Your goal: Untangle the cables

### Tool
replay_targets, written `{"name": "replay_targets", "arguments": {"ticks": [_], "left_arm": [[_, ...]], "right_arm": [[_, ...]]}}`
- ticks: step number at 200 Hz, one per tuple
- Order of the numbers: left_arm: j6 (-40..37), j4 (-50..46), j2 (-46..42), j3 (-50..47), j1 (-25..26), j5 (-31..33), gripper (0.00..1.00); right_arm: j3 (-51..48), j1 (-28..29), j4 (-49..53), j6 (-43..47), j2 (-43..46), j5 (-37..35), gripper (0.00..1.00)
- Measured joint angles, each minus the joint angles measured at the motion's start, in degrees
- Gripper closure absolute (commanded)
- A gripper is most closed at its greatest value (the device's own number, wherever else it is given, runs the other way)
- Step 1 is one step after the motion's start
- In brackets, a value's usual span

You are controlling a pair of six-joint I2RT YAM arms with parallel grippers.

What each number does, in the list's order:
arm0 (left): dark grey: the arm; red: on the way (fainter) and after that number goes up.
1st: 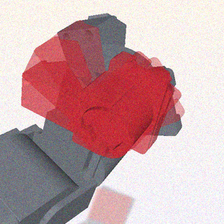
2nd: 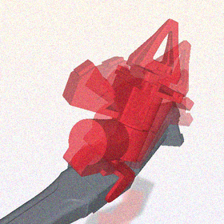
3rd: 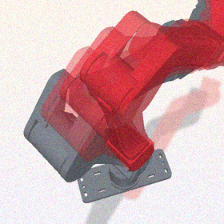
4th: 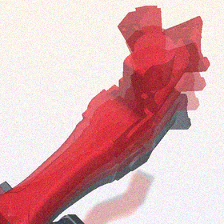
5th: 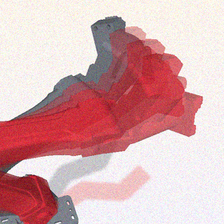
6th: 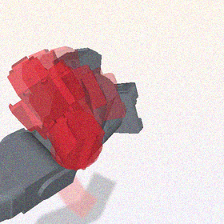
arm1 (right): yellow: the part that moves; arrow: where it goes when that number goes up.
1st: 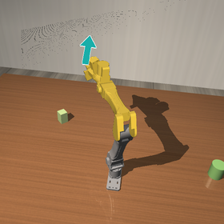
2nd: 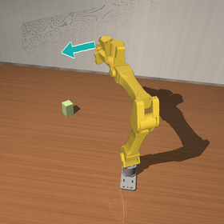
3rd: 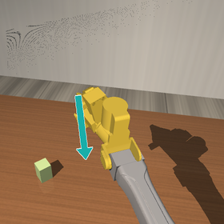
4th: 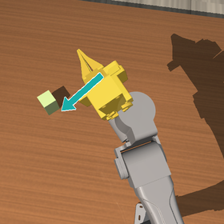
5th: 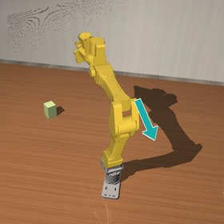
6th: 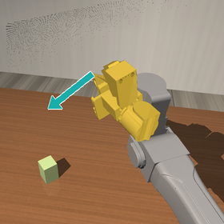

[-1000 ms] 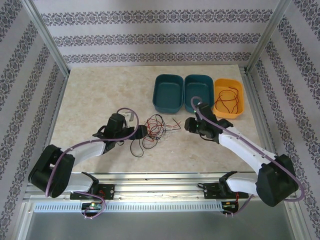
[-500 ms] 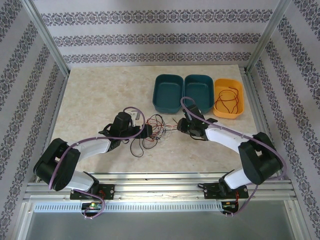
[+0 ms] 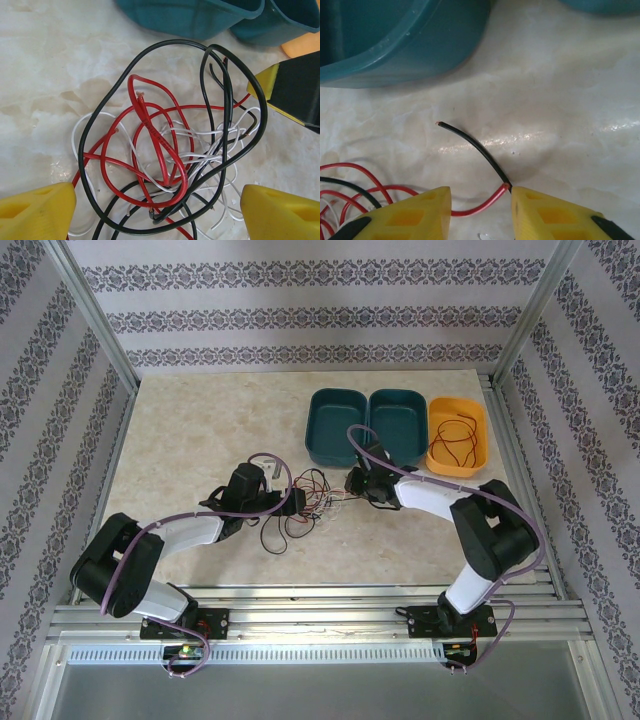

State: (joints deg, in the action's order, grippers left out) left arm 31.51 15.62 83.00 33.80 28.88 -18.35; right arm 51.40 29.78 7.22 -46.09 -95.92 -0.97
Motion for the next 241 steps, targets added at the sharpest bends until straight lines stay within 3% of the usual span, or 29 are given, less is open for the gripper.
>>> {"name": "replay_targets", "arguments": {"ticks": [46, 90, 106, 179, 241], "left_arm": [[0.0, 0.0, 0.0, 0.0, 0.0, 0.4, 0.12], [-0.3, -0.3, 0.2, 1.2, 0.1, 0.7, 0.05], [-0.9, -0.9, 0.2, 2.3, 0.5, 1.3, 0.0], [-4.0, -4.7, 1.6, 7.5, 5.2, 6.9, 0.0], [-4.1, -5.4, 3.3, 7.6, 6.1, 9.0, 0.05]], "right_arm": [[0.1, 0.0, -0.7, 0.4, -0.8, 0.7, 0.82], [0.0, 0.4, -2.5, 1.8, -0.9, 1.1, 1.0], [-0.4, 1.0, -3.2, 2.8, -0.7, 1.0, 1.0], [-1.0, 6.8, -2.7, 8.6, 7.3, -2.4, 1.0], [-3.5, 7.2, -1.3, 10.9, 16.9, -4.9, 1.0]]}}
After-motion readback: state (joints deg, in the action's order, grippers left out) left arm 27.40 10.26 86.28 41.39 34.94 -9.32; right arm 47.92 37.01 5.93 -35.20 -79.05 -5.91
